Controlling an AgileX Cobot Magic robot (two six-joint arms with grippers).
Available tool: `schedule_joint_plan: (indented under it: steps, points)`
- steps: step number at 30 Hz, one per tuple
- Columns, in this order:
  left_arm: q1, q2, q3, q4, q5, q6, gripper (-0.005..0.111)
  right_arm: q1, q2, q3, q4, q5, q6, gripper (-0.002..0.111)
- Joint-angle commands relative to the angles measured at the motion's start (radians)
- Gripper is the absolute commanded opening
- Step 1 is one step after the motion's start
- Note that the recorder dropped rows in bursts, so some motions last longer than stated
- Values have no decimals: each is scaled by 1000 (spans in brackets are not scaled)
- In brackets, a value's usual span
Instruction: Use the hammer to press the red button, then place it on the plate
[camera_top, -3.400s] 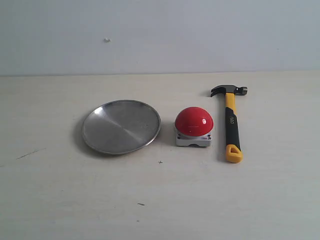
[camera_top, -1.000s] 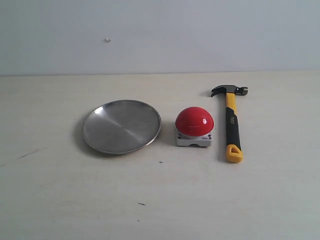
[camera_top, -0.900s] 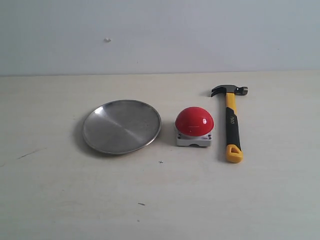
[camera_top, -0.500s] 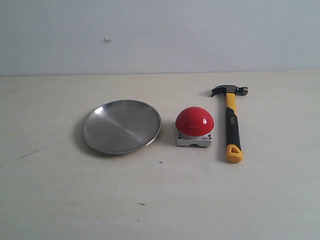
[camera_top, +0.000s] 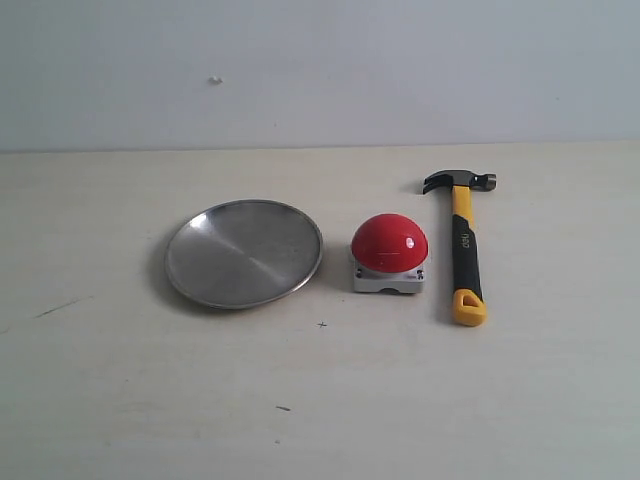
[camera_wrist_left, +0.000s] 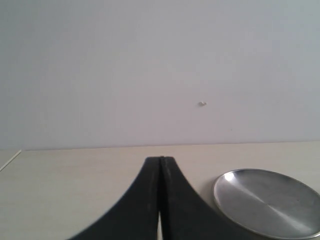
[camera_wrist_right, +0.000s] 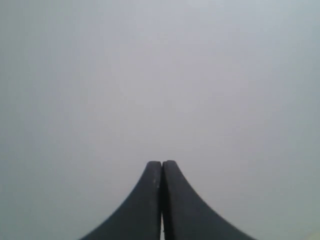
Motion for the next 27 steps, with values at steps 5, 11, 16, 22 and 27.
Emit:
schedule_joint_plan:
  steps: [5, 11, 16, 22, 27]
  points:
    - [2, -5, -1, -3, -4, -1, 0, 4, 523, -382, 321, 246, -588, 0]
    - [2, -5, -1, -3, -4, -1, 0, 4, 903, -676, 262, 586, -594, 0]
    - [2, -5, -1, -3, -4, -1, 0, 4, 1160, -881, 137, 800, -487, 0]
    - [2, -5, -1, -3, -4, -1, 0, 4, 1435, -1133, -202, 1181, -229, 0]
    - [2, -5, -1, -3, -4, -1, 0, 4, 1585, -1306, -340, 1320, -182, 2]
